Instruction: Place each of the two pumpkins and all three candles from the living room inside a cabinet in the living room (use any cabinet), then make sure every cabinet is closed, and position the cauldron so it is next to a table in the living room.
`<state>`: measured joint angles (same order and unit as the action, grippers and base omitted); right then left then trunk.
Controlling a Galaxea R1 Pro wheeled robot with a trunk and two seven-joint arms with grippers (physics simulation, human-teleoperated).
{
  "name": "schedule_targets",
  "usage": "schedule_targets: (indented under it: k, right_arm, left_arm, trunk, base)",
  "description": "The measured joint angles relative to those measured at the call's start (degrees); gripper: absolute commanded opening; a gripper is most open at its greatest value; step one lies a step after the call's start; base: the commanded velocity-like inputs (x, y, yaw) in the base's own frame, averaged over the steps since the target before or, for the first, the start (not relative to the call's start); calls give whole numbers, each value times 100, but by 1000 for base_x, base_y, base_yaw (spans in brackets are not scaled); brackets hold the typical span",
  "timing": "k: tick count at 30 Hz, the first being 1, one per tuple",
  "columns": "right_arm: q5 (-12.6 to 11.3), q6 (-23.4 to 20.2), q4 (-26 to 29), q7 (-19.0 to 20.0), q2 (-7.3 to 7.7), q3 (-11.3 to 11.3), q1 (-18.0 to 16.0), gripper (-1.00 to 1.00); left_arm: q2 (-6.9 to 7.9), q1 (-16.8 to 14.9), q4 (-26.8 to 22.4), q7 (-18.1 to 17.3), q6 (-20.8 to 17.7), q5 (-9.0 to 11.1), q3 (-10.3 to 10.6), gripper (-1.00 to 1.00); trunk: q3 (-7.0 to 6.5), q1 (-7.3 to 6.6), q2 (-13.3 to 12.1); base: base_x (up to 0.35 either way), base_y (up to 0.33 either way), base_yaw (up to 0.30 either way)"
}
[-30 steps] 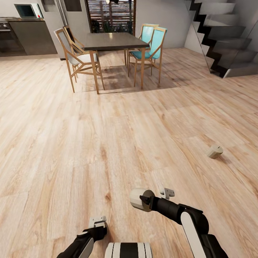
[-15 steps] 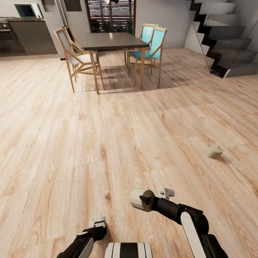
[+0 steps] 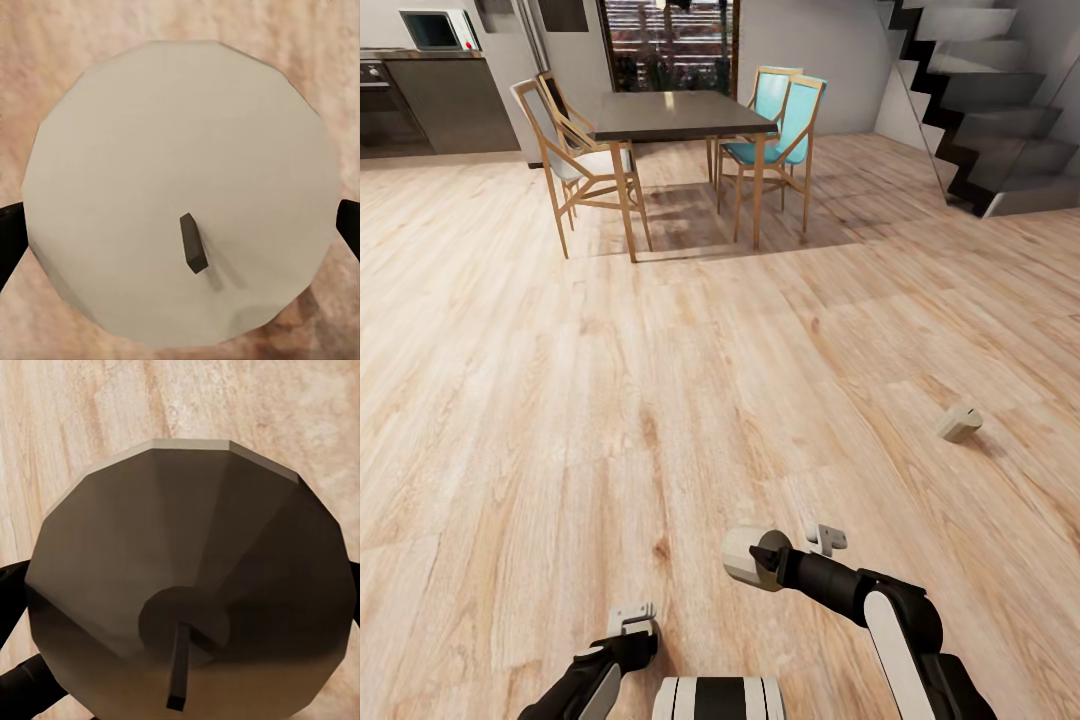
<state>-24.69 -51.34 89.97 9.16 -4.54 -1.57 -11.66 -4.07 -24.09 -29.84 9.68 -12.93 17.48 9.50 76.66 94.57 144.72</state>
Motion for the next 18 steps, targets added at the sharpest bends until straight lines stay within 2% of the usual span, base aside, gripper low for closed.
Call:
schedule_targets:
  k: [4, 14, 18]
  right_arm:
    - [-4, 0, -1, 0, 0, 0, 0, -100]
    - [-6, -1, -8, 1, 1, 0, 0, -100]
    - [-3, 0, -11, 1, 0, 0, 0, -100]
  left_arm:
    - [3, 0, 0, -7, -1, 3, 1, -100]
    - [15, 0, -13, -30, -3, -17, -18, -100]
    - [22, 5, -181, -56, -54, -10, -52, -100]
  trunk:
    - [0, 0, 0]
    - [-221, -26, -13]
    - [-310, -36, -19]
  base:
    - [0, 0, 0]
    - [0, 0, 0]
    - [0, 0, 0]
